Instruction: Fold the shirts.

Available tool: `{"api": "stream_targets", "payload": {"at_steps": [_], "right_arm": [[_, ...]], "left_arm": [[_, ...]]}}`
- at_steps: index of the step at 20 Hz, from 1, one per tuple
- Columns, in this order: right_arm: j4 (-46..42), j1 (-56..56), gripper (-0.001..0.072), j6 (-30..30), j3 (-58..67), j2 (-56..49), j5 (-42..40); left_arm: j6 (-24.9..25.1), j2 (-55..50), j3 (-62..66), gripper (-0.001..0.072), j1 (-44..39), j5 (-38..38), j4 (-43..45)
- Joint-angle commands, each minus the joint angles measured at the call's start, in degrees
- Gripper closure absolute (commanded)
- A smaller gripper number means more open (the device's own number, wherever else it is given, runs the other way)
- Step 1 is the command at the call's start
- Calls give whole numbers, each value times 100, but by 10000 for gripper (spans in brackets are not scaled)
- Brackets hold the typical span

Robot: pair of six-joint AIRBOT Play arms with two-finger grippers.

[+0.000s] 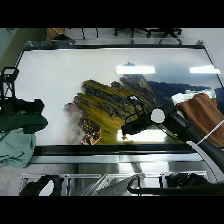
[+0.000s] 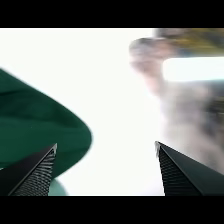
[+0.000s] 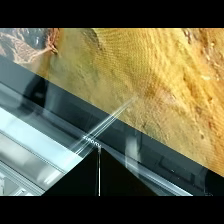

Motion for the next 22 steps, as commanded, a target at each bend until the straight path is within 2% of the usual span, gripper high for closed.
{"api": "stream_targets", "payload": {"at_steps": [1, 5, 9, 10, 11, 12, 13, 17, 22], "right_arm": [[2, 7, 695, 2, -2, -4, 2], [2, 4, 695, 4, -2, -39, -66], [2, 4, 695, 2, -2, -144, -63], [2, 4, 695, 0, 0, -160, -63], [2, 7, 695, 0, 0, -173, -63], [2, 7, 695, 2, 0, -181, -61], [2, 7, 695, 2, 0, -181, -61], [2, 4, 695, -22, 0, -179, -63], [0, -7, 695, -372, 120, -131, -37]], "left_arm": [[81, -1320, 553, 5, 1075, -109, 807], [72, -2551, 575, 5, 1797, 317, 741], [46, -3464, 575, 7, 1825, 678, 743], [-24, -3626, 575, 33, 1814, 664, 752], [-79, -3727, 575, 239, 1814, 632, 756], [-68, -3766, 577, 560, 1814, 557, 758], [-39, -3755, 581, 692, 1814, 485, 754], [-125, -3456, 1248, 694, 1735, -81, 625], [-92, -2452, 2988, 694, 931, -573, -1045]]}}
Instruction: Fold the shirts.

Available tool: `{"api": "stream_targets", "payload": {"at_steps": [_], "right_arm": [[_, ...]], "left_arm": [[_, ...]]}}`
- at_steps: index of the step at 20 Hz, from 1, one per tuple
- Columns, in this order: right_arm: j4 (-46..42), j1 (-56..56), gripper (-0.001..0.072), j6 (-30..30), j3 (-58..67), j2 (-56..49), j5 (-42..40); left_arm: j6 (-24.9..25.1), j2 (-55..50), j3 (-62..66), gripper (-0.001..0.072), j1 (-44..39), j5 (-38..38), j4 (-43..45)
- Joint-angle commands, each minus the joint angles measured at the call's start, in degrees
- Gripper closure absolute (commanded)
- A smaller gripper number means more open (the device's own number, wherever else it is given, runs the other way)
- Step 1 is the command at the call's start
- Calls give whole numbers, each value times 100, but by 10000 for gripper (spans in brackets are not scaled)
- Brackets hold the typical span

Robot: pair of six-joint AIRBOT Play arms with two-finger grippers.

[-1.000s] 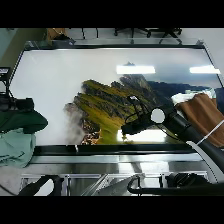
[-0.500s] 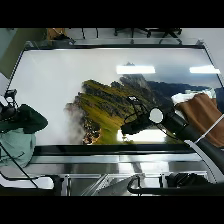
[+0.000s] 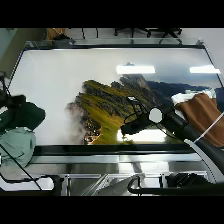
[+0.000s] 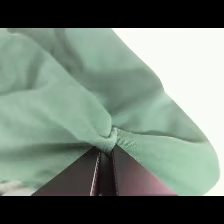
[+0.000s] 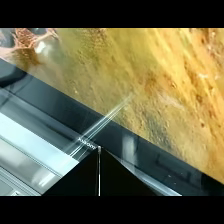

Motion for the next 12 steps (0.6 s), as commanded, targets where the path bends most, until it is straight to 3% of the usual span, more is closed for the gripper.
{"api": "stream_targets", "payload": {"at_steps": [1, 5, 10, 11, 12], "right_arm": [[0, -7, 695, -251, 186, 70, 22], [-424, -74, 694, -133, 654, 334, 199], [-664, -1231, 694, 37, 966, 776, 240], [-654, -1515, 683, 39, 966, 804, 310], [-649, -1784, 597, 33, 966, 798, 400]], "left_arm": [[17, 647, 1193, 694, -704, -426, -1342], [-85, 1029, 1882, 694, -2057, -981, -2299], [-437, 1049, 1095, 694, -4028, -894, -2330], [-455, 1049, 708, 694, -4369, -651, -2330], [-501, 1040, 345, 694, -4634, -402, -2326]]}}
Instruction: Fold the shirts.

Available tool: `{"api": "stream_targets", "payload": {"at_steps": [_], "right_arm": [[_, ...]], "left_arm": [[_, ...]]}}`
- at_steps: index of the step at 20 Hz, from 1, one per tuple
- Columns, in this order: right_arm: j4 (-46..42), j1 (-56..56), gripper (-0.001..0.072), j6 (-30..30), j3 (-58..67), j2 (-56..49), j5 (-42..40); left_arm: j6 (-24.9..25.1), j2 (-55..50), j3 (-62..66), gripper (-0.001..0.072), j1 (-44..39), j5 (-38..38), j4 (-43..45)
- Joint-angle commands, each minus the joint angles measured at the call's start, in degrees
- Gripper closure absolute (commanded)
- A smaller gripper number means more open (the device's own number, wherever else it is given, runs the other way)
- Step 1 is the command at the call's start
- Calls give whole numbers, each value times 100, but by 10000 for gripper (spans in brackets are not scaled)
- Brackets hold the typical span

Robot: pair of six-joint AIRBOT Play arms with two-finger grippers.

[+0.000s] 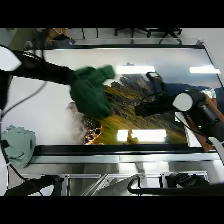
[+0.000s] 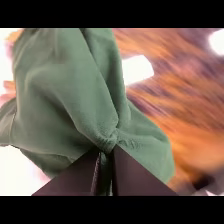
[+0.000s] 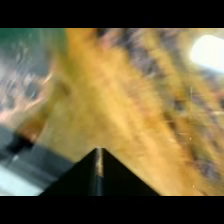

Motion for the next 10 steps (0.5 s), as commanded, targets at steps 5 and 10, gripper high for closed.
{"api": "stream_targets", "payload": {"at_steps": [5, 10], "right_arm": [[-76, -1421, 417, -22, 79, -177, 282], [26, -1891, 407, -223, 81, -750, 354]], "left_arm": [[-201, -221, -1856, 201, -1366, 802, -120], [-267, -232, -1578, 37, -363, -44, -70]]}}
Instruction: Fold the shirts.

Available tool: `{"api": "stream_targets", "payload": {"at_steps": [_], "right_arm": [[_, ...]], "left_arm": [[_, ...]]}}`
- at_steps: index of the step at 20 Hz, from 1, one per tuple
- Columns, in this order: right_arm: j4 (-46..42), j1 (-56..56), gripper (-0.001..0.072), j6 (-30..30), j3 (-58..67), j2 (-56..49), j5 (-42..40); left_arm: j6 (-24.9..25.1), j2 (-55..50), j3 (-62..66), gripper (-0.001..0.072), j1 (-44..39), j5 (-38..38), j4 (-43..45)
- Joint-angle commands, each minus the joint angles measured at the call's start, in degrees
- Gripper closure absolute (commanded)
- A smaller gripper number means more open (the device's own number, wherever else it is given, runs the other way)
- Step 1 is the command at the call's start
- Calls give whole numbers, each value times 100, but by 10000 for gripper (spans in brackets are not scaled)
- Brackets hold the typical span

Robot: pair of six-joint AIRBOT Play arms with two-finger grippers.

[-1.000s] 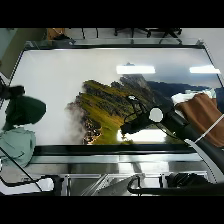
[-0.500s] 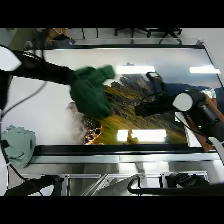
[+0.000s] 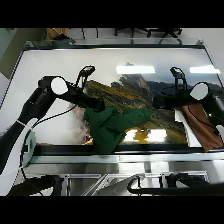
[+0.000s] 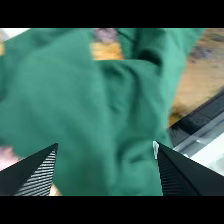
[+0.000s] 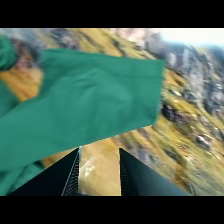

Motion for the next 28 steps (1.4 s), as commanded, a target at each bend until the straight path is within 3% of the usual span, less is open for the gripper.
{"api": "stream_targets", "payload": {"at_steps": [1, 4, 5, 6, 10, 13, 18, 19, 20, 21, 22, 24, 28], "right_arm": [[297, -522, 407, -210, 4, -422, 181], [1279, -1248, 407, -870, 2, -918, 531], [1495, -1443, 307, -1012, -2, -1099, 634], [1582, -1526, 147, -1067, -20, -1274, 702], [1794, -1178, 136, -1370, -321, -1919, 522], [1904, -669, 136, -1386, -358, -2352, 63], [2083, -291, 141, -1478, -354, -2813, -358], [2201, -297, 143, -1593, -354, -2852, -365], [2354, -297, 151, -1757, -354, -2870, -424], [2441, -297, 321, -1895, -354, -2874, -501], [2490, -297, 530, -1985, -352, -2874, -553], [2695, -306, 698, -2249, -330, -2872, -546], [2715, -396, 695, -2284, 321, -2625, -151]], "left_arm": [[4, 50, -39, 37, 813, -522, 20], [15, 299, -953, 37, 1672, -275, -37], [61, 308, -1342, 36, 1923, -122, -94], [267, 273, -1705, 37, 2118, 46, -372], [1650, -251, -2839, 37, 2581, 1049, -2605], [2590, -984, -3012, 37, 2562, 1233, -4017], [2776, -1871, -2608, 38, 2090, 1196, -4223], [2778, -1937, -2490, 60, 2050, 1187, -4218], [2778, -1956, -2376, 246, 2041, 1193, -4172], [2785, -1956, -2297, 504, 2044, 1193, -4166], [2817, -1956, -2218, 691, 2046, 1180, -4168], [2809, -1939, -2072, 692, 2044, 1064, -4172], [2699, -1425, -1609, 695, 2046, 586, -4142]]}}
